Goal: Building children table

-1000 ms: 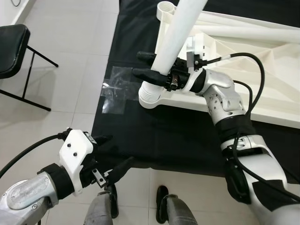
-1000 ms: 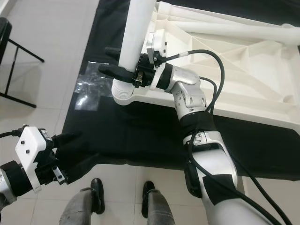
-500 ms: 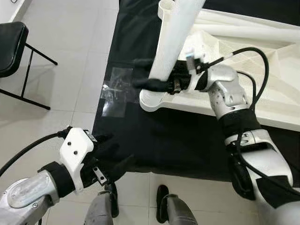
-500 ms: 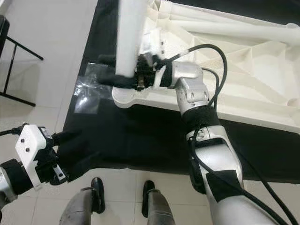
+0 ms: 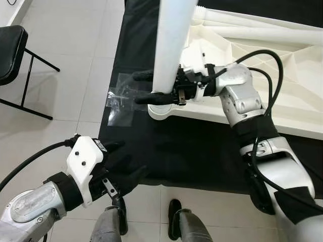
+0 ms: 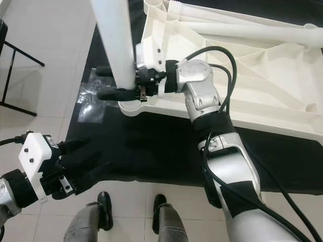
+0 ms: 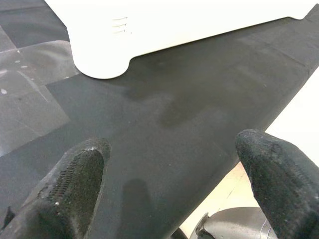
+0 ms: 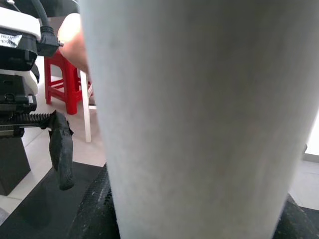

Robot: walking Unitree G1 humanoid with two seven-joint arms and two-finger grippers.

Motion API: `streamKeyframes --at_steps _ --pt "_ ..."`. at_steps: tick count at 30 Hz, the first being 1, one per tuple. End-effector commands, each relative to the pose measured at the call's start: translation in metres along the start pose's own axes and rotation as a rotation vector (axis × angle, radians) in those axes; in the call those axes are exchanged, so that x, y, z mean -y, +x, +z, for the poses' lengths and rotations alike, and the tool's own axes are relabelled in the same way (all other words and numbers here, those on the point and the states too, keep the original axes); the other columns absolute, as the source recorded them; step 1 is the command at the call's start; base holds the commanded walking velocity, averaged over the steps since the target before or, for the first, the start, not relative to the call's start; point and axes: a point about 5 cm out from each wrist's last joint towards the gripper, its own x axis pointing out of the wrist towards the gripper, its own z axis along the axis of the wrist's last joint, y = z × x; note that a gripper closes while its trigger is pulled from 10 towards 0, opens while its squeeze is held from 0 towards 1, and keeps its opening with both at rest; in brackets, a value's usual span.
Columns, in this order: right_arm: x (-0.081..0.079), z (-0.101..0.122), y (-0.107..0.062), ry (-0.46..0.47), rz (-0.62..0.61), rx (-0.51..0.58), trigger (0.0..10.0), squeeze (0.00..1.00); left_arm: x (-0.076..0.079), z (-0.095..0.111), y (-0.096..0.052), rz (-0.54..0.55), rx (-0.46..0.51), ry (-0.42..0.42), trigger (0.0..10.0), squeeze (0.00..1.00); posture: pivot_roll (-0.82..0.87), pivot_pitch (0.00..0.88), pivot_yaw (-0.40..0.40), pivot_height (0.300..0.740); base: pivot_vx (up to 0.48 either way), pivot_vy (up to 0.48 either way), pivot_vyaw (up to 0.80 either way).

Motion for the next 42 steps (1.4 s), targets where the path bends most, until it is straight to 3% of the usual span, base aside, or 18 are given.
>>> streamKeyframes --at_steps 1,8,10,11,17,24,28,35,37,40,42 --pt "-0.015 -0.033 -0.001 0.118 0.041 -0.118 10.0 0.0 0.004 -0.003 0.0 -0.022 -0.012 -0.008 10.0 0.0 0.13 0.477 -0.09 0.74 0.0 0.0 0.0" --pt "-0.013 -0.026 0.001 0.113 0.054 -0.089 10.0 0.0 0.005 -0.003 0.001 -0.024 -0.01 -0.006 10.0 0.0 0.13 0.475 -0.089 0.74 0.0 0.0 0.0" --pt "-0.005 -0.017 0.005 0.189 0.01 -0.005 10.0 0.0 0.005 -0.002 0.001 -0.026 -0.008 -0.004 10.0 0.0 0.13 0.474 -0.09 0.74 0.0 0.0 0.0" --pt "0.004 -0.014 0.007 0.27 -0.073 0.032 10.0 0.0 0.005 -0.002 0.001 -0.026 -0.006 -0.002 10.0 0.0 0.12 0.472 -0.092 0.74 0.0 0.0 0.0" --pt "0.004 -0.026 0.008 0.308 -0.133 -0.026 10.0 0.0 0.005 -0.001 0.002 -0.028 -0.001 -0.001 10.0 0.0 0.12 0.47 -0.093 0.74 0.0 0.0 0.0" --pt "0.001 -0.03 0.007 0.325 -0.166 -0.018 10.0 0.0 0.005 -0.001 0.003 -0.032 -0.001 0.002 10.0 0.0 0.12 0.469 -0.092 0.74 0.0 0.0 0.0" --pt "-0.007 -0.027 0.006 0.303 -0.11 0.048 10.0 0.0 0.005 -0.002 0.003 -0.034 -0.003 0.004 10.0 0.0 0.13 0.463 -0.089 0.74 0.0 0.0 0.0" --pt "-0.015 -0.034 0.004 0.266 -0.076 0.042 10.0 0.0 0.005 -0.001 0.003 -0.037 -0.003 0.01 10.0 0.0 0.13 0.461 -0.087 0.74 0.0 0.0 0.0" --pt "-0.015 -0.038 0.004 0.268 -0.113 0.026 10.0 0.0 0.005 -0.001 0.003 -0.039 -0.003 0.011 10.0 0.0 0.13 0.457 -0.084 0.74 0.0 0.0 0.0" --pt "-0.006 -0.049 0.002 0.287 -0.311 -0.014 10.0 0.0 0.005 0.0 0.003 -0.04 -0.004 0.014 10.0 0.0 0.13 0.457 -0.083 0.74 0.0 0.0 0.0" --pt "-0.003 -0.051 0.001 0.287 -0.36 -0.014 10.0 0.0 0.005 0.0 0.003 -0.041 -0.004 0.015 10.0 0.0 0.13 0.458 -0.084 0.74 0.0 0.0 0.0"
